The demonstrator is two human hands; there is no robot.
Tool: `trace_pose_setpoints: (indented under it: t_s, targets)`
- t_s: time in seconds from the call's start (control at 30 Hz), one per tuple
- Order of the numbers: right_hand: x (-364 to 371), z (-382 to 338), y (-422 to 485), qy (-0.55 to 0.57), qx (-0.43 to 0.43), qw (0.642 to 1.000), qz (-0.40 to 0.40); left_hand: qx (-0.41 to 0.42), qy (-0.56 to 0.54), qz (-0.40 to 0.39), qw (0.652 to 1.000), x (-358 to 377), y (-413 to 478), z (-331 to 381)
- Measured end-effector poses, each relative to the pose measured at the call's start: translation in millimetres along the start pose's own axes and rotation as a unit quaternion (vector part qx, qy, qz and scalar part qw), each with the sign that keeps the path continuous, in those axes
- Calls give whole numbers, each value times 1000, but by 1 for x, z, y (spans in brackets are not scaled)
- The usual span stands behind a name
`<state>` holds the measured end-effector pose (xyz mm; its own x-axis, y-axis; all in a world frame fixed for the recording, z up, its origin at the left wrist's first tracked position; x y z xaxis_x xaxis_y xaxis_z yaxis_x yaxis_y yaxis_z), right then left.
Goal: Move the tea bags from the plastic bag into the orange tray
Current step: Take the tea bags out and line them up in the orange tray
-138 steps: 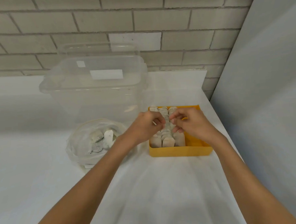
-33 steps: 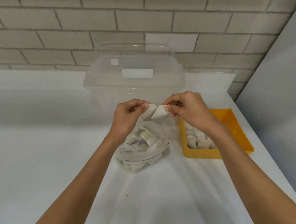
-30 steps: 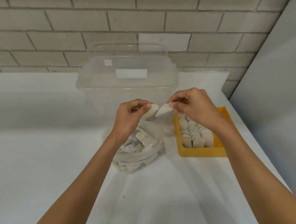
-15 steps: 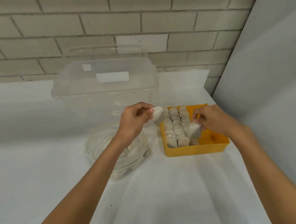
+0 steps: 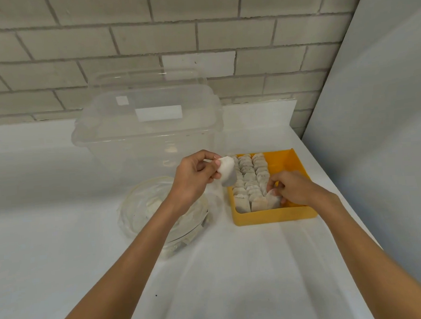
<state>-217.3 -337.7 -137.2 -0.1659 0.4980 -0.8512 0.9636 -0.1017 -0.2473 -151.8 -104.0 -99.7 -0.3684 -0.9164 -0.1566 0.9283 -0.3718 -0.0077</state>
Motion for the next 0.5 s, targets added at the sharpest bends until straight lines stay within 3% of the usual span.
trace_pose_setpoints:
  t_s: [0.27,0.5]
  targets:
    - [-6,11,-4,56,10,998,26,-8,37,-34,999,19,-1,-2]
    - [-28,23,-13,60,20,995,75,11,86,-125,988,79,6,1]
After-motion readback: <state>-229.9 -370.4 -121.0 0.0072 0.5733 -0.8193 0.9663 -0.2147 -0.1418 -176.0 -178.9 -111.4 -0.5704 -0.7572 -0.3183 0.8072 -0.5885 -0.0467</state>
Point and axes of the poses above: each hand's wrist, its own y-axis towards the middle knuckle, its own x-axis out of the palm, z = x × y, the point moved 3 cm from there along y, towards the middle knuckle, and after that the axes turned 3 degrees about -x, right-handed, at the moved point
